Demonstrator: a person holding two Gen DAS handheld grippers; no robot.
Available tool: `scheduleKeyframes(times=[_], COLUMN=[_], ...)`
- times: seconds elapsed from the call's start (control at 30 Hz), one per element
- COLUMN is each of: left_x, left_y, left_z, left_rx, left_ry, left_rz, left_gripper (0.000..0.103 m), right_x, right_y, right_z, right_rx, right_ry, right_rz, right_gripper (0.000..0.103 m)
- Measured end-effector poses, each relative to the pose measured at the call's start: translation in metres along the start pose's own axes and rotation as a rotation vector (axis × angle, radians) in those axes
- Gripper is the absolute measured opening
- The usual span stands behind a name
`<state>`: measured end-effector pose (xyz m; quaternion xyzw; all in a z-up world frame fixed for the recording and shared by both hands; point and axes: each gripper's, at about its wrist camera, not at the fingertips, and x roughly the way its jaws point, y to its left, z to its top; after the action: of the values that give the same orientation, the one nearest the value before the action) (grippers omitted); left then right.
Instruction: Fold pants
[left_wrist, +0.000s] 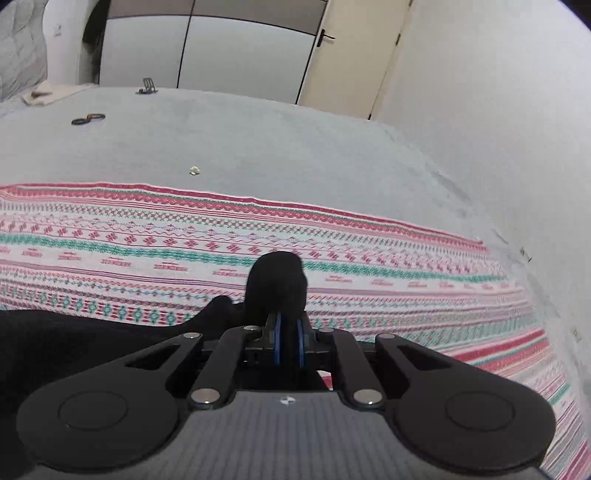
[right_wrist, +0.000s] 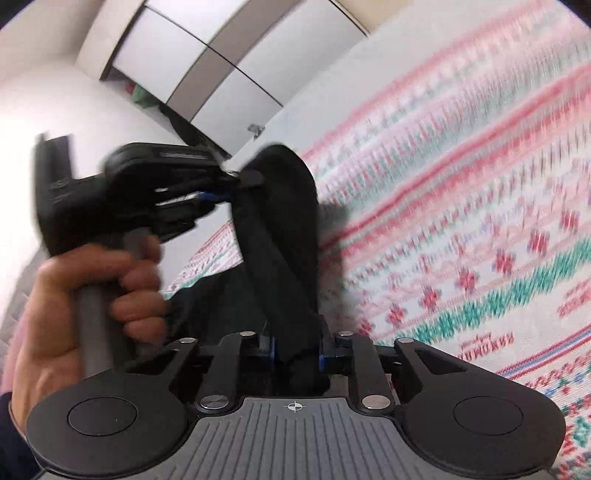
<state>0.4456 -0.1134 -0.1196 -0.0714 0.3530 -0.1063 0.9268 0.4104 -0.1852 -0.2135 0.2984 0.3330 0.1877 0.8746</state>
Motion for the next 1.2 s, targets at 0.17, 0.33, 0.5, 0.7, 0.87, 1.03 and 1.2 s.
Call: scheduleKeyframes(times=[0.17,0.33,0.5,0.7,0.87,1.03,1.2], left_x=[0.002,0.01,0.035,0.06,0.024,-0.033,-0.072], left_y=[-0.06,-0.124,-0.181,-0.174,-0.13,-0.069,-0.005], left_z=[0.003,-0.003,-0.044,-0.063,-0.023,-0.002,0.001], left_rx=[0.03,-0.006,0.046,0.135,0.118,0.074,0.068], left_ry=[0.001,-0.001,0.026,0.051,0.021,-0.028,-0.065], left_rz=[0.007,-0.087,-0.124,-0.097,-0.133,-0.172,-0.135], left_gripper=[0.043,0.043,0.043,0.043,0.043,0.043,0.043], right_x=[-0.03,-0.087,-0.147,-0.141,-0.133,-0.124,-0.096], right_y=[0.002,-0.033,-0.076,-0.096,-0.05,0.013,0.071], right_z=[0.012,0.036,0.051,0.034,0.033,0.014,-0.02], right_rx=[-0.047,0.023,0.052,0.04,-0.159,-0.397,-0.612], right_ry=[-0.028,-0.099,-0.158,-0.059,-0.156,-0.246,-0.232], right_rz=[-0.048,-0.11,-0.248,-0.378,-0.344,-0.223,-0.159], right_gripper=[0.012,0.012,0.012,0.013,0.013,0.013,0.013])
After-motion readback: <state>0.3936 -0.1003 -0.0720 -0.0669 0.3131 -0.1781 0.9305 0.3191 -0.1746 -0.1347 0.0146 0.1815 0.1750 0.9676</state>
